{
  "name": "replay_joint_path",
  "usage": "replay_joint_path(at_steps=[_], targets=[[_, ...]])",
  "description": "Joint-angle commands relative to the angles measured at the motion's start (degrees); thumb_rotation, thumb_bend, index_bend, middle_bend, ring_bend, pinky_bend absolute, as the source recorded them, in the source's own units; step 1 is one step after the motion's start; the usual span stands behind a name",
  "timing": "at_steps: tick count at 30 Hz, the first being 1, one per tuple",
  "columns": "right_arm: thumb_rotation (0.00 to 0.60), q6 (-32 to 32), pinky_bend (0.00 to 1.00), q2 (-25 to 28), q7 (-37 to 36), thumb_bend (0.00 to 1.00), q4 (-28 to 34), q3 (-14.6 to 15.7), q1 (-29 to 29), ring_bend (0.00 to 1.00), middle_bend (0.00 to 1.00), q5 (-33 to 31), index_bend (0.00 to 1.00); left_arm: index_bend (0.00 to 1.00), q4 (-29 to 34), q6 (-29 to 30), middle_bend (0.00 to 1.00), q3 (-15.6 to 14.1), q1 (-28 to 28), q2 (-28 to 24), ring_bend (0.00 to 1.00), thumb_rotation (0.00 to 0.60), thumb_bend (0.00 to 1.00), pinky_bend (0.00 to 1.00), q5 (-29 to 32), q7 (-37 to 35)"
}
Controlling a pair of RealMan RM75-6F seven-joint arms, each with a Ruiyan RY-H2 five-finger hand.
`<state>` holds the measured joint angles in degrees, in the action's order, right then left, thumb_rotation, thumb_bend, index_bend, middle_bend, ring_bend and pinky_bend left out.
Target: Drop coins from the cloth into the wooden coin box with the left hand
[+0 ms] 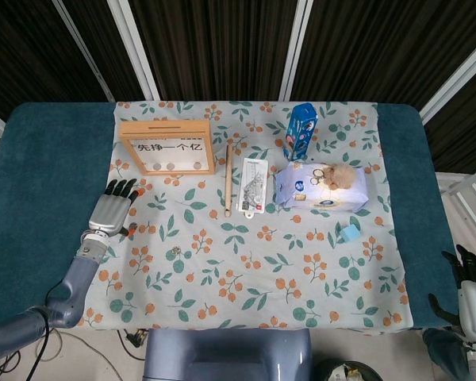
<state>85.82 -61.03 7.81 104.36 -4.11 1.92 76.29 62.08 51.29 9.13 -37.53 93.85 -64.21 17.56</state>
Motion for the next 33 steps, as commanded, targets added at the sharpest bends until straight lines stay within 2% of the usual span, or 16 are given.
replay_joint_path(at_steps=[1,29,33], targets=[[0.6,0.1,0.0,0.0,-0.1,0.37,0.0,-0.1,0.0,0.0,0.05,-0.1,0.17,0.23,0.0,0.0,0.0,-0.1,-0.1,0.0,0.0,0.6,0.07,0.0,0.0,0.4],[0.6,-0.4,0.0,0.4,0.2,0.37,-0.1,0.3,-0.2,0.0,0.05,0.3,0.17,0.23,-0.9,-0.1,0.0,-0.2,-0.2,1.0,0.0,0.6,0.08,0.0,0.8,0.6],[0.6,-0.3,0.0,0.4,0.2,0.37,-0.1,0.3,-0.2,0.0,0.05,0.4,0.17,0.26,-1.2,-0.2,0.0,-0.4,-0.2,1.1,0.0,0.6,0.08,0.0,0.7,0.6]])
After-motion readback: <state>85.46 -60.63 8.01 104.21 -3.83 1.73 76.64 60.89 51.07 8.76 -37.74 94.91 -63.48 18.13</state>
